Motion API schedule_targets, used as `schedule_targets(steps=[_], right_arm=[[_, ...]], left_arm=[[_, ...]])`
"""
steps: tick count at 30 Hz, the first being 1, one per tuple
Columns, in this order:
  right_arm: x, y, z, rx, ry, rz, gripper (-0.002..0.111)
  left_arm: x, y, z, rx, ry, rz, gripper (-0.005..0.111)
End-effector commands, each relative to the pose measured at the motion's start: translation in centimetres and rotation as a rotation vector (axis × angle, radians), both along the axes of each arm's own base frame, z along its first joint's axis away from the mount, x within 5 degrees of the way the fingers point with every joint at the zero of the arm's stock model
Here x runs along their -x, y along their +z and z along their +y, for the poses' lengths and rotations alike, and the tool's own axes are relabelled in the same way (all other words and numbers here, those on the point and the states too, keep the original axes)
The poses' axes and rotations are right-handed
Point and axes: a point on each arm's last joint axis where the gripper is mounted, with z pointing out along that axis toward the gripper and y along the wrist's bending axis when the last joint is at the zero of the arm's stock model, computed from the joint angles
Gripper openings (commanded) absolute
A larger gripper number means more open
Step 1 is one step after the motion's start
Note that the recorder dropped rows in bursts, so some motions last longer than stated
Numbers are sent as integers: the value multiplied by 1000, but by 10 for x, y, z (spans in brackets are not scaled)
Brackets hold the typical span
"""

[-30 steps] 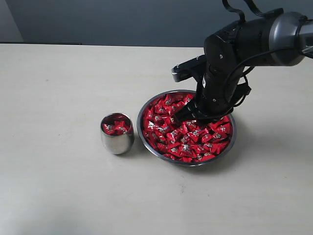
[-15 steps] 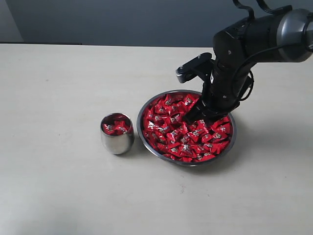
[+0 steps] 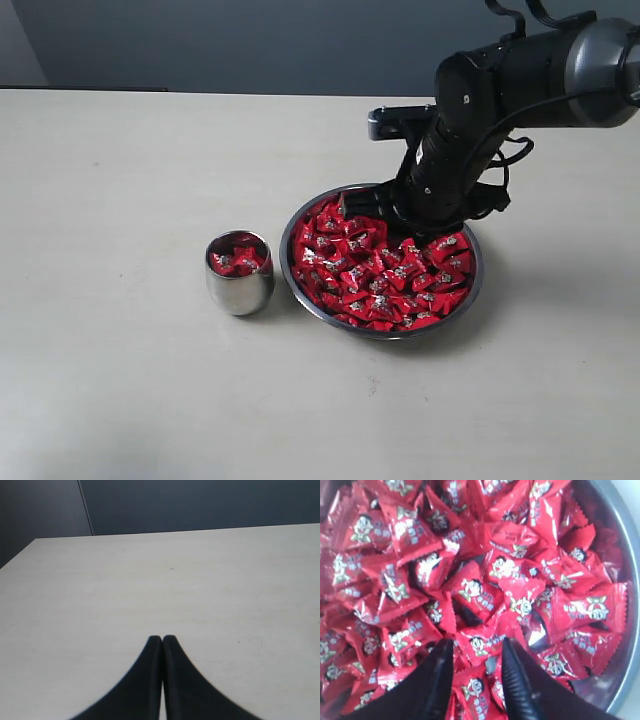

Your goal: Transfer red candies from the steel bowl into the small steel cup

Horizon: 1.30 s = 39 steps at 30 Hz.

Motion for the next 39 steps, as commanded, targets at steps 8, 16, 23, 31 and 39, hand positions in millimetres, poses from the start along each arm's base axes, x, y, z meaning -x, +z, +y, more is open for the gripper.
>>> schedule_targets(steps=[8,16,23,31,39], right_arm=[[-19,-13,-1,77,-16,-91,33],[-30,-21,5,80,-19,-90,33],[-31,-30,3,115,-4,-81,33],[-32,-36,-1,178,-8,-83,33],[-30,-38,0,157,-32,-57,33]], left_arm=[[0,-1,0,-2,-6,-8,0],[0,-1,0,-2,-6,-8,0],[0,-1,0,-2,-6,-8,0],[0,-1,0,-2,-6,-8,0],[0,-1,0,-2,-6,-8,0]])
